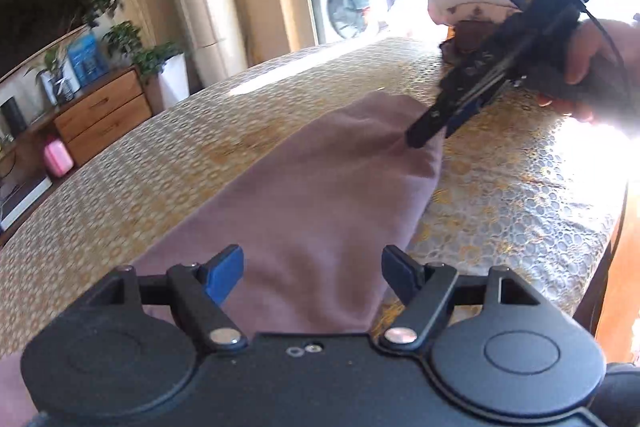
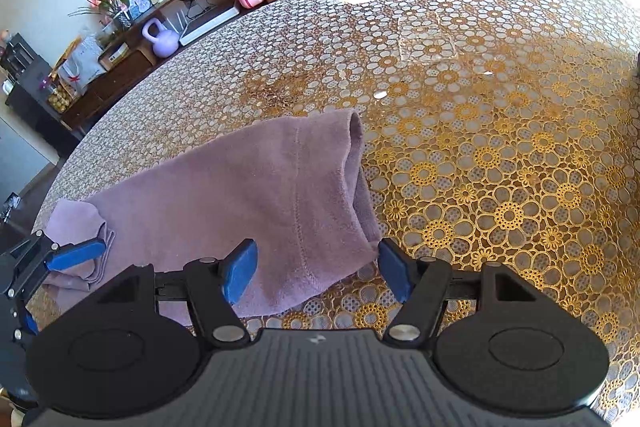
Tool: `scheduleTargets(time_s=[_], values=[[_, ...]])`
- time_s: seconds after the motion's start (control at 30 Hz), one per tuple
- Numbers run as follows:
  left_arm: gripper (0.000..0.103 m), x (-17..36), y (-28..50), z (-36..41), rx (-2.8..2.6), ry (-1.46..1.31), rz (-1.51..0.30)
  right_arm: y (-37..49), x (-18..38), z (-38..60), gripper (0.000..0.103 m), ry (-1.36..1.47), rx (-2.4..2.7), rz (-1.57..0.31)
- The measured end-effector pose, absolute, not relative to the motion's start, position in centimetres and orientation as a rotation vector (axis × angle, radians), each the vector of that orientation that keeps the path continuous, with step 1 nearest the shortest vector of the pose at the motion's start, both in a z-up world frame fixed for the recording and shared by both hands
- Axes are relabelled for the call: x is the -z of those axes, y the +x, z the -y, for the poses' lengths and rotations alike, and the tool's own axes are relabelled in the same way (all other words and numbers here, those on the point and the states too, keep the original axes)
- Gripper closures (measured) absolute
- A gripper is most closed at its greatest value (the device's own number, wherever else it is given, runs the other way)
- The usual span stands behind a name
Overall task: Fold clothes
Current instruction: 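Grasp the sweatshirt end with the right tool while the left tool grasps the other end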
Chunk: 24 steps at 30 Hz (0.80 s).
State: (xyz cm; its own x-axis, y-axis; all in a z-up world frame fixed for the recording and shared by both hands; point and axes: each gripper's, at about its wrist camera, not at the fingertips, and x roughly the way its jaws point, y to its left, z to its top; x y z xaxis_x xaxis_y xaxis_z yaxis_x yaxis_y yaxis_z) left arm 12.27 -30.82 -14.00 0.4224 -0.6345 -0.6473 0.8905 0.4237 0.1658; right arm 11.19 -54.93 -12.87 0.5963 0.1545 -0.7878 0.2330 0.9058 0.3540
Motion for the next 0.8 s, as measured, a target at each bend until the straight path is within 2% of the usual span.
scheduleTargets(time_s=[0.03, 0.13, 0.27, 0.5, 0.8], values=[[0.000, 14.4, 11.8, 31.9, 1.039, 0.542, -0.544, 11.3, 13.2, 54.7, 0.040, 0.437, 0.063, -0.951], [0.000, 15.4, 10.7, 34.8, 1.072, 0.593, -0.517, 11.2, 13.8, 54.5, 0.065, 0.431, 0.054, -0.951], [0.000, 15.9, 9.8, 37.2, 1.104, 0.625, -0.457, 10.8, 12.7, 54.4, 0.073, 0.423, 0.022, -0.907], [0.000, 16.5, 10.9, 40.6, 1.068, 0.650, -0.438, 11.3, 11.2, 55.1, 0.075, 0.470, -0.018, -0.875], [0.000, 17.3, 12.1, 40.7, 1.056, 0.633, -0.479, 11.7, 11.4, 55.2, 0.075, 0.447, -0.038, -0.882]])
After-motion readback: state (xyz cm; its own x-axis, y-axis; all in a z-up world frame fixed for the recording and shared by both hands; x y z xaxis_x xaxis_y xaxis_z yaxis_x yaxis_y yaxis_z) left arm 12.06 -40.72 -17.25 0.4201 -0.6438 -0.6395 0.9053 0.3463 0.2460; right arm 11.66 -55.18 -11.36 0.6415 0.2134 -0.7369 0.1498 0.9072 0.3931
